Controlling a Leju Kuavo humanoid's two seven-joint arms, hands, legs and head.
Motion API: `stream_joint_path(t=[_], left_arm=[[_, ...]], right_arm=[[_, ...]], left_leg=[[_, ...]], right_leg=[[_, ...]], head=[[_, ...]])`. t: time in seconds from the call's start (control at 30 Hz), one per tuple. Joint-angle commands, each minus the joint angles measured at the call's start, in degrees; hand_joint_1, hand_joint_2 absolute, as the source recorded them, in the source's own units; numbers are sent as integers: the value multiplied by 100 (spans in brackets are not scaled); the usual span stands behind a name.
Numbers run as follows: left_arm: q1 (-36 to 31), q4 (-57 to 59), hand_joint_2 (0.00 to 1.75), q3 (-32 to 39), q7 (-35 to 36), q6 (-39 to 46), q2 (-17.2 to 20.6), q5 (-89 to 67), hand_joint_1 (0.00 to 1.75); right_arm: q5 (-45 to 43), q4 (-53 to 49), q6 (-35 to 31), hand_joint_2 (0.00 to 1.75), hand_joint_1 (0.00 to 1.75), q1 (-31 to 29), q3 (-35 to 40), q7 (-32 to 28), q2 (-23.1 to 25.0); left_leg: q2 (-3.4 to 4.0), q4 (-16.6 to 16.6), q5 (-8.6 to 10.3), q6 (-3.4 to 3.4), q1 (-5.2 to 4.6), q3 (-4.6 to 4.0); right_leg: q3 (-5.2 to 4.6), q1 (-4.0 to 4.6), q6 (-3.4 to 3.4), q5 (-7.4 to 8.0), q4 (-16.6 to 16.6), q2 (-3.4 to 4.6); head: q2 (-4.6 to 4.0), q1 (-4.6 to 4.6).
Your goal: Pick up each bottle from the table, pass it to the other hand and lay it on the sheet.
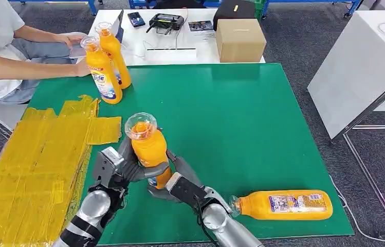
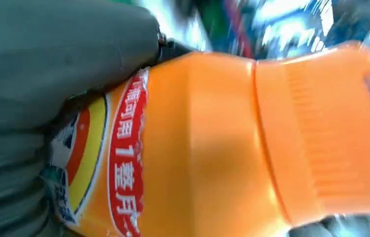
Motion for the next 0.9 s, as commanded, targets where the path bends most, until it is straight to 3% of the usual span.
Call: stream_joint_path(t=[0.03, 0.07, 0.1, 0.13, 0.2, 0.27, 0.37, 0.53, 0.7, 0.9], left_arm=[[-166, -207, 175, 726, 108, 1703, 422, -1724, 175], [-153, -238, 175, 793, 132, 1823, 449, -1878, 175], [-125, -301, 175, 990, 208, 2307, 568, -2577, 175], [-71, -314, 175, 1312, 551, 3027, 705, -3901, 175], [-53, -223, 175, 1627, 1041, 3177, 788, -5102, 175], [-75, -111, 175, 1721, 1077, 3177, 866, -5302, 175], [-210, 365, 175, 1779, 1697, 3041, 1056, -6412, 175], [-543, 1229, 175, 1458, 2027, 2429, 1199, -6940, 175], [-629, 1457, 175, 1366, 2100, 2412, 1195, -7048, 175], [-1312, 3097, 175, 726, 2117, 1695, 1105, -7227, 175]], right_arm=[[-16, -1916, -332, 0, 0, 521, -614, -120, -549], [3, -2029, -383, 0, 0, 566, -663, -138, -570], [32, -2326, -498, 175, 0, 691, -792, -186, -622], [107, -2618, -723, 175, 0, 847, -917, -238, -652], [255, -2785, -968, 175, 0, 949, -959, -277, -669], [287, -2892, -1046, 175, 0, 1004, -961, -277, -700], [390, -3104, -1258, 175, 0, 1094, -1005, -290, -708], [393, -3211, -1322, 175, 0, 1028, -1040, -265, -678], [391, -3198, -1312, 175, 0, 1001, -1036, -247, -669], [362, -2956, -1026, 175, 0, 688, -841, -163, -616]], left_leg=[[-9, 4, -8, -1, 3, 10], [-9, 4, -9, -1, 4, 13], [-4, 2, -5, -1, 1, 3], [2, 0, -5, -1, 0, 6], [-2, 0, -11, -4, 3, 19], [15, -3, -9, -4, 3, 18], [5, -6, -7, -5, 3, 22], [-3, -6, -2, -3, 4, 16], [0, -4, -4, -3, 7, 19], [-16, -6, 2, -3, 2, 16]], right_leg=[[14, 4, -5, -9, 0, -8], [17, 5, -5, -10, 0, -8], [3, 1, -4, -6, 2, -2], [5, 0, -4, -4, 0, 4], [16, 5, -6, -10, -2, 2], [12, 5, -5, -4, -3, 17], [17, 4, -7, -6, -5, 7], [13, 4, -6, -4, -6, -1], [17, 7, -7, -4, -8, 1], [16, 1, -5, -4, -5, -14]], head=[[0, 0], [0, 0], [0, 6], [0, 7], [0, 0], [0, -2], [0, 0], [0, 0], [0, 2], [0, 0]])
